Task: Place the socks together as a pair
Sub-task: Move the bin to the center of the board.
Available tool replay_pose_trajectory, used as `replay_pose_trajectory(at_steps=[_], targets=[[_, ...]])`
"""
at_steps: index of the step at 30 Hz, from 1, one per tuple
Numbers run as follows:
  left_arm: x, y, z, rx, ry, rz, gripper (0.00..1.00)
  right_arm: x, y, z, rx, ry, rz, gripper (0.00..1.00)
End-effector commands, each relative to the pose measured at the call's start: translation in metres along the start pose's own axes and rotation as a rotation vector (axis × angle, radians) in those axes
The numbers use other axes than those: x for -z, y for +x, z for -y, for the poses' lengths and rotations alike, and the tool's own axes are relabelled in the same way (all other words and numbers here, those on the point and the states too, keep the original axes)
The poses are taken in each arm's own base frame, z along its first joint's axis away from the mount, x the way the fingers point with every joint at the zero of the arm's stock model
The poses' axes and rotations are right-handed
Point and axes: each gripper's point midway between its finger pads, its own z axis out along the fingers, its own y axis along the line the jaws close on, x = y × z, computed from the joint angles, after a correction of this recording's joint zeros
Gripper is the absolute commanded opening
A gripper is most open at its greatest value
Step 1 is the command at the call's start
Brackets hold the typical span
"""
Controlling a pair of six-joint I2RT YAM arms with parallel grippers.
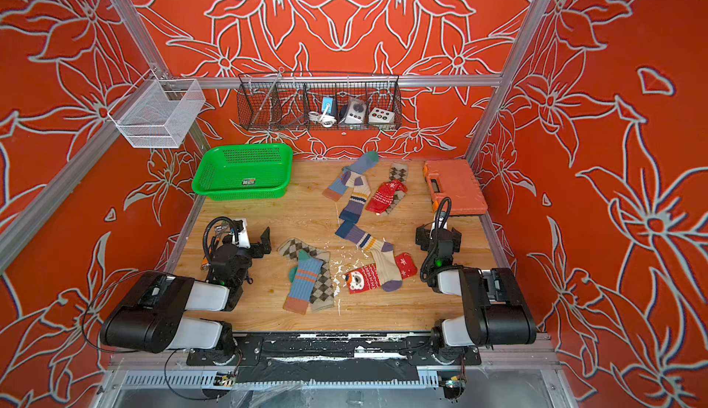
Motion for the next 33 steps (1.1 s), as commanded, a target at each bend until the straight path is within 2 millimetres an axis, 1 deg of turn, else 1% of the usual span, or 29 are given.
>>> replay_pose_trajectory(at_steps=[1, 15, 19, 21, 24, 26, 28, 29, 31, 32, 33], targets=[[-0.004, -0.013, 0.002, -0.009, 0.002, 0.041, 0.97, -0.003, -0.017, -0.001, 0.002, -0.002, 0.048, 0.98], [-0.004, -0.013, 0.002, -0.009, 0.002, 0.042, 0.97, -0.003, -0.017, -0.001, 0.004, -0.002, 0.048, 0.98], [-0.003, -0.013, 0.002, -0.010, 0.002, 0.042, 0.97, 0.001, -0.017, 0.003, -0.008, 0.017, 0.067, 0.98], [-0.001, -0.014, 0.001, -0.007, -0.005, 0.052, 0.98, 0.006, -0.020, 0.005, -0.016, 0.025, 0.094, 0.98], [0.008, -0.027, -0.008, 0.002, -0.083, 0.085, 0.97, 0.019, -0.033, 0.009, -0.014, 0.031, 0.122, 0.98], [0.015, -0.041, -0.013, 0.029, -0.126, 0.084, 0.97, 0.030, -0.046, 0.019, -0.040, 0.071, 0.088, 0.98], [0.023, -0.057, -0.015, 0.105, -0.133, 0.085, 0.97, 0.044, -0.060, 0.034, -0.133, 0.125, 0.047, 0.98], [0.031, -0.070, -0.014, 0.157, -0.124, 0.112, 0.97, 0.052, -0.068, 0.038, -0.182, 0.132, 0.044, 0.98], [0.044, -0.087, -0.006, 0.286, -0.051, 0.155, 0.97, 0.066, -0.083, 0.040, -0.280, 0.107, 0.068, 0.98], [0.050, -0.096, 0.006, 0.314, 0.030, 0.175, 0.97, 0.074, -0.087, 0.040, -0.341, 0.090, 0.078, 0.98], [0.055, -0.102, 0.016, 0.339, 0.096, 0.193, 0.97, 0.079, -0.086, 0.038, -0.385, 0.064, 0.072, 0.98]])
